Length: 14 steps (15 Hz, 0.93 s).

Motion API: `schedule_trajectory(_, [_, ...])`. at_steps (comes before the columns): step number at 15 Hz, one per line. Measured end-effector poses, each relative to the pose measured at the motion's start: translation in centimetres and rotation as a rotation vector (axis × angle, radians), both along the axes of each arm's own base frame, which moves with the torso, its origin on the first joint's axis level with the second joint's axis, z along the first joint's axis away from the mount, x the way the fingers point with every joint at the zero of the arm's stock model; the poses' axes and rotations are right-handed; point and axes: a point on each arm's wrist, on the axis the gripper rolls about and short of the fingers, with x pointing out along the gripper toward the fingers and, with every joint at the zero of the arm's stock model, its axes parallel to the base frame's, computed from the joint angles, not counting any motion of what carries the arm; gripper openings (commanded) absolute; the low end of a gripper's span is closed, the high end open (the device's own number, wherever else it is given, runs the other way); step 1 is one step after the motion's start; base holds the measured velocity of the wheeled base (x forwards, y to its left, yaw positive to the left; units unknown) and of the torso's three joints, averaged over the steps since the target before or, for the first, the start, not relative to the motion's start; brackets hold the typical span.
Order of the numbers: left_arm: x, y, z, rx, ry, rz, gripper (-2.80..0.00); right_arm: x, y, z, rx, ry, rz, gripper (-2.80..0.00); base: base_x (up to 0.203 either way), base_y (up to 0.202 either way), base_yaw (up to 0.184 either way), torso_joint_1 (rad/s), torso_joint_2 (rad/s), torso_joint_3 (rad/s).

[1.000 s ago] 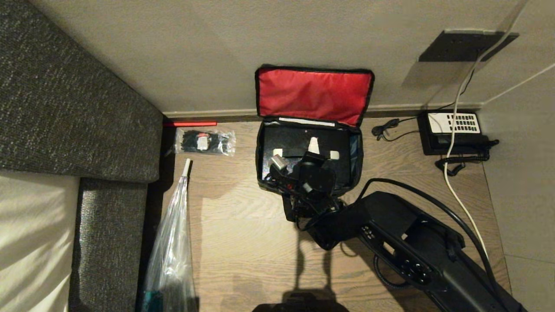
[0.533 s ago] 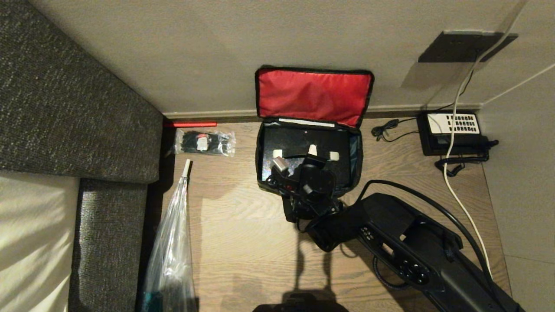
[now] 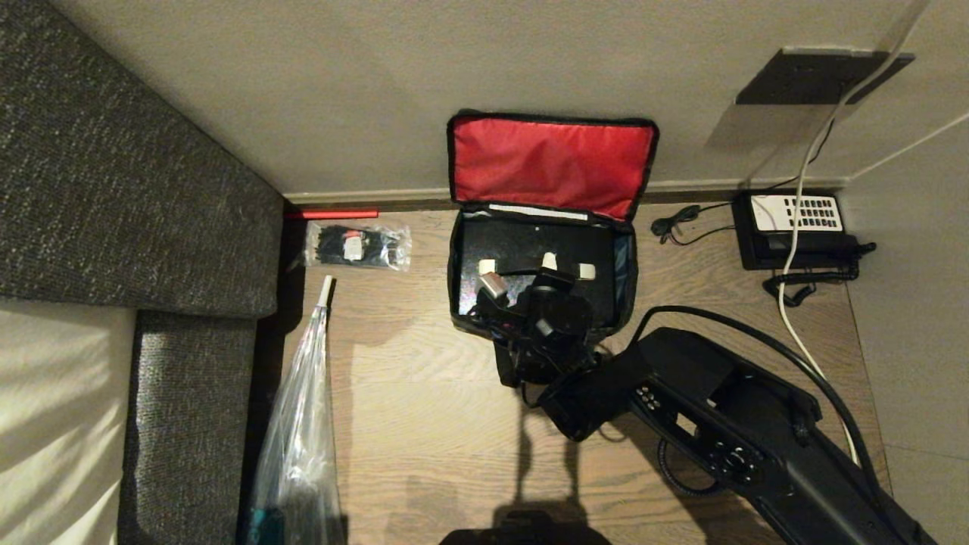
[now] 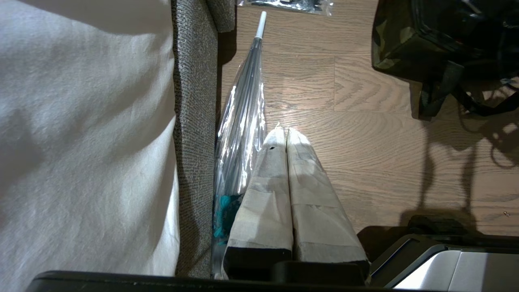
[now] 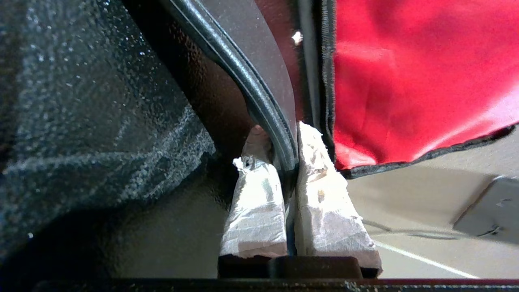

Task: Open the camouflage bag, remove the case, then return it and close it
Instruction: Lift the black box

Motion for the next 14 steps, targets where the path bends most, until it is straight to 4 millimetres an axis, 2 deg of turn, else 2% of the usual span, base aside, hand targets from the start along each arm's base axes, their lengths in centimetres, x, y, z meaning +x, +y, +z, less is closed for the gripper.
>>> schedule_trajectory(4, [0.0, 0.0, 0.0, 0.000, 0.000, 0.000, -2.80, -2.8, 1.2, 3.7, 0.040, -0.014, 0.010, -2.80, 0.000, 0.000, 0.000, 0.000, 0.00, 0.000])
schedule_trajectory(6, [0.0, 0.0, 0.0, 0.000, 0.000, 0.000, -2.80, -3.6, 1.2, 4.7, 0.043, -0.013, 0.016, -2.80, 0.000, 0.000, 0.000, 0.000, 0.00, 0.000])
schedule_trajectory(11, [0.0, 0.0, 0.0, 0.000, -0.001, 0.000, -2.80, -4.1, 1.3, 5.3, 0.048, -0.021, 0.027, -2.80, 0.000, 0.000, 0.000, 0.000, 0.00, 0.000])
schedule_trajectory(14, [0.0, 0.0, 0.0, 0.000, 0.000, 0.000, -2.80, -4.1, 1.3, 4.5, 0.047, -0.011, 0.030, -2.80, 0.000, 0.000, 0.000, 0.000, 0.00, 0.000])
